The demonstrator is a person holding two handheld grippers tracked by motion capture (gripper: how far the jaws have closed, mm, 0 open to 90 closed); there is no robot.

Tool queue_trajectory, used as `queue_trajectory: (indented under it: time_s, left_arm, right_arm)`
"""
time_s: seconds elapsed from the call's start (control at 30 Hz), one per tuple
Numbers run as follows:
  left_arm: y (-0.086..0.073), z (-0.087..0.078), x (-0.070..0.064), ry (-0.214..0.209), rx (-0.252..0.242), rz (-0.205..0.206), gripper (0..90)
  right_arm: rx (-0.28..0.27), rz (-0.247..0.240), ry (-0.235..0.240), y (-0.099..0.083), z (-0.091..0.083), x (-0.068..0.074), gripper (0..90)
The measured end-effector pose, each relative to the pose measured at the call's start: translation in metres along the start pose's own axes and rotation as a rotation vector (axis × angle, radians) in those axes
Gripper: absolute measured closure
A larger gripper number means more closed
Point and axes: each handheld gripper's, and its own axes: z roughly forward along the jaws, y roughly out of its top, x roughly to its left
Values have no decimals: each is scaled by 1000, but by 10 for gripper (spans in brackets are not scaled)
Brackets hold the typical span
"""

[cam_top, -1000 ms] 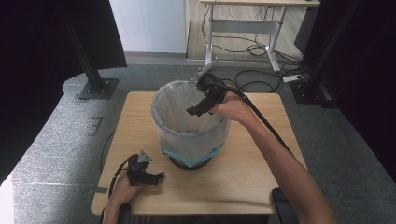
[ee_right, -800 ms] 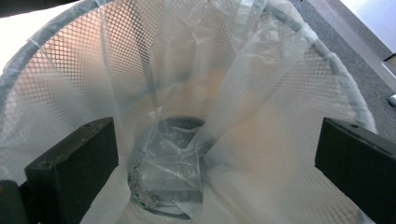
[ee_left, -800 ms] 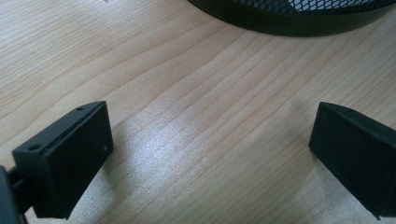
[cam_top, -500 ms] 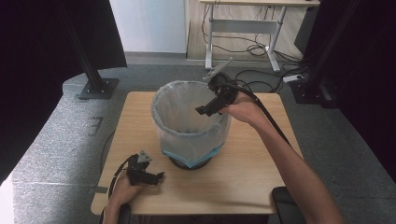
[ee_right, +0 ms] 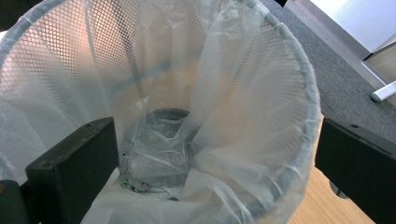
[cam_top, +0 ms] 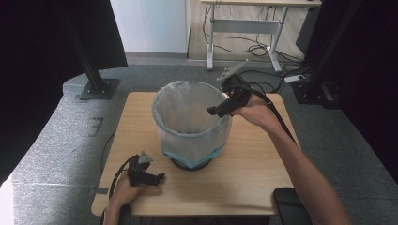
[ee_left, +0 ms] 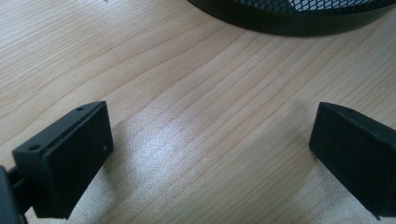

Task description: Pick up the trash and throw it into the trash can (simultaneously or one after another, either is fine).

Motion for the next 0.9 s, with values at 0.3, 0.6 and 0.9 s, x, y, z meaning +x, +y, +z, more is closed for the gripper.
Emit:
queue_trajectory:
  time_s: [0.3, 0.6, 0.9]
  left_arm:
    - [0, 0, 0, 0, 0, 0, 0]
    - [0, 0, 0, 0, 0, 0, 0]
    - [0, 0, 0, 0, -2, -2, 0]
  right_arm:
    - [-20, 20, -19, -15, -13, -6, 0]
    - [-30, 37, -34, -30, -21, -11, 0]
    - [-27, 32, -56, -47, -29, -14, 0]
